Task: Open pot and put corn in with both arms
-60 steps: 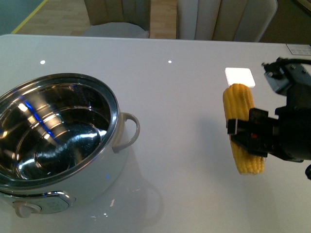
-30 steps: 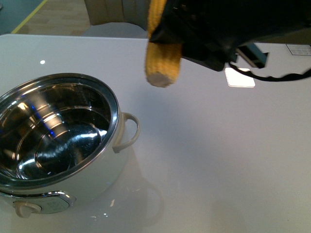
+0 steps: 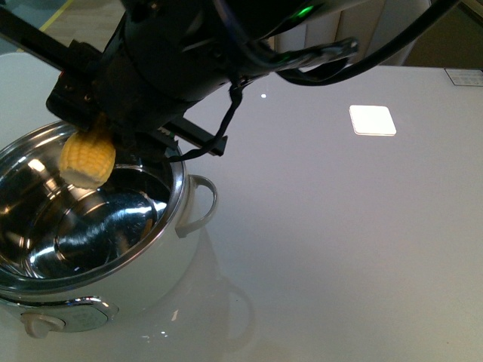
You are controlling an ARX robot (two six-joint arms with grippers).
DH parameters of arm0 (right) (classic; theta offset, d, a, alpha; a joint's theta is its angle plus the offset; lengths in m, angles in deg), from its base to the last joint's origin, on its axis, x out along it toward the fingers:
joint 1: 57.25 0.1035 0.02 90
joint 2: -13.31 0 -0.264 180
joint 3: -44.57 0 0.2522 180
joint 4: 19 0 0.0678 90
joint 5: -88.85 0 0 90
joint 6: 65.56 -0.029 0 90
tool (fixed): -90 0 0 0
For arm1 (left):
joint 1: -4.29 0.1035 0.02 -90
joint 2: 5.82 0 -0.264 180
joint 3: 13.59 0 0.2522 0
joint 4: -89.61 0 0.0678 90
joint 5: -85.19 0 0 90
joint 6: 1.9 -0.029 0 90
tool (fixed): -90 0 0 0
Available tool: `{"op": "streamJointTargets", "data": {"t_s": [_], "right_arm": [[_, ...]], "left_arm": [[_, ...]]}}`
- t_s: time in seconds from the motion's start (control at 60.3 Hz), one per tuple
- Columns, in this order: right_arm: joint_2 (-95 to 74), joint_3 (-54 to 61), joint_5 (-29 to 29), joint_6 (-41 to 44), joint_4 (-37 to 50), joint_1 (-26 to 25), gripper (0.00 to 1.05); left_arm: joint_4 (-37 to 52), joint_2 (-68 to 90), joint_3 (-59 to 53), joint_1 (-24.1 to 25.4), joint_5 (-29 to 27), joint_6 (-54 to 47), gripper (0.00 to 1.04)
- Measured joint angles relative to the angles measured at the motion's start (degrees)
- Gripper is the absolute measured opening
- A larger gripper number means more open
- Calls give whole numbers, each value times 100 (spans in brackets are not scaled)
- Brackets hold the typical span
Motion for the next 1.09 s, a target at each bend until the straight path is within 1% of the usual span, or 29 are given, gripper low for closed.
{"op": "streamJointTargets", "data": {"t_s": [0.265,0.464,0.58,0.613,0.646,0.68,0.779,0.829,0.878,1.044,1.094], "right_arm": [[-417,-350,-72,39,-326,262,15],[-619,-483,-70,197,-590,317,15],[-640,-483,-70,201,-599,317,15],[-640,-483,-70,201,-599,317,19],[-640,-481,-70,197,-577,317,29],[-640,-472,-74,175,-531,313,37],[-614,-361,-122,129,-358,282,53],[-573,-260,-144,120,-297,254,60],[-479,-83,-166,61,-195,188,71],[-11,422,-190,-20,44,-76,96],[162,577,-212,-28,138,-166,97]], "left_arm": [[0,0,0,0,0,0,98],[0,0,0,0,0,0,98],[0,0,0,0,0,0,98],[0,0,0,0,0,0,98],[0,0,0,0,0,0,98],[0,0,0,0,0,0,98],[0,0,0,0,0,0,98],[0,0,0,0,0,0,98],[0,0,0,0,0,0,98],[0,0,0,0,0,0,98],[0,0,0,0,0,0,98]]}}
